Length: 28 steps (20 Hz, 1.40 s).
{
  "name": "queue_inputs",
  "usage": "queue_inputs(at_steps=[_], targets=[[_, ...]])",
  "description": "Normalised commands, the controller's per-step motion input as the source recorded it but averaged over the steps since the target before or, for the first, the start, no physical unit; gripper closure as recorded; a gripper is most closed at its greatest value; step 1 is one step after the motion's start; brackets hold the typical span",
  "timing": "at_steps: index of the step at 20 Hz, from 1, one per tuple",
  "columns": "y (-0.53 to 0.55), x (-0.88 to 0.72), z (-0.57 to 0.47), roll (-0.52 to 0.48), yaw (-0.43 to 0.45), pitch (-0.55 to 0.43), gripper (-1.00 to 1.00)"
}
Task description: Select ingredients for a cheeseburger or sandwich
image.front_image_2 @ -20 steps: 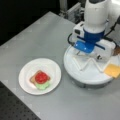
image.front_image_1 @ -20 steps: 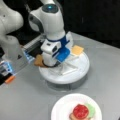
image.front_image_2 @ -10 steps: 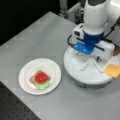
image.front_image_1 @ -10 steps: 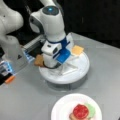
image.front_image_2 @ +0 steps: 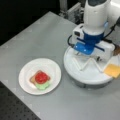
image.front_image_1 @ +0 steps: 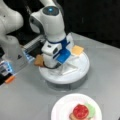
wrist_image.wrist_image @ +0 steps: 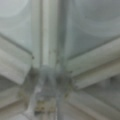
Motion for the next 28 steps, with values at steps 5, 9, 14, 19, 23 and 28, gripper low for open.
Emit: queue_inputs(at_steps=[5, 9, 14, 19, 23, 28], targets=[[0.12, -0.19, -0.13, 0.005, 0.158, -0.119, -1.00], [0.06, -0.16, -0.10, -0.009, 0.172, -0.124, -1.00], [-0.02, -0.16, -0.08, -0.007, 0.206, -0.123, -1.00], [-0.07, -0.18, -0.07, 0.009, 0.177, -0.119, -1.00], [-0.12, -0.17, -0.07, -0.013, 0.178, -0.123, -1.00], [-0.12, -0.19, -0.07, -0.073, 0.299, -0.122, -1.00]])
